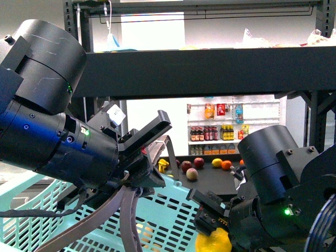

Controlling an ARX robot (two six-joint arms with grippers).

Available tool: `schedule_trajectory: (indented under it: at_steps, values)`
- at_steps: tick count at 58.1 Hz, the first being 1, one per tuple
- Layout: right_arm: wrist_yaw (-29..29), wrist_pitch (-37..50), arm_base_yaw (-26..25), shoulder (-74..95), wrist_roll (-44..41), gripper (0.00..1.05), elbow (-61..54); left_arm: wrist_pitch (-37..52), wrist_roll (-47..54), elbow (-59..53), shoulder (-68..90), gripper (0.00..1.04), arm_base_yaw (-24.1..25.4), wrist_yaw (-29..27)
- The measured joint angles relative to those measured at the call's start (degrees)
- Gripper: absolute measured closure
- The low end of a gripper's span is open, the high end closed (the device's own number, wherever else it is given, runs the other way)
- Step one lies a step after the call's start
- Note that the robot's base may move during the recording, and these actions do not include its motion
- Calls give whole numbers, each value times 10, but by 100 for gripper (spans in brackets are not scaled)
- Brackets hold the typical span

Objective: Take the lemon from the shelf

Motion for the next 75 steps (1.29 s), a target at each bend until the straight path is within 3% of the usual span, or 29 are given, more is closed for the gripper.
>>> schedule_trajectory:
  at_steps: [15, 23, 30, 45, 63, 75]
  values:
    - [-36, 78, -21, -45, -2, 6, -18, 0, 2, 0, 0, 87, 0, -1]
    - [-76, 124, -64, -103, -13, 7, -46, -1, 1, 0, 0, 87, 0, -2]
    - [-115, 169, -151, -150, -37, 7, -67, -1, 2, 0, 0, 87, 0, -1]
    - [-173, 233, -256, -75, -149, 7, -126, -1, 2, 0, 0, 87, 0, 0]
    - [-209, 343, -280, 143, -263, 7, -141, -1, 2, 0, 0, 87, 0, -1]
    - [-193, 366, -228, 243, -377, 7, -128, -1, 2, 0, 0, 87, 0, 0]
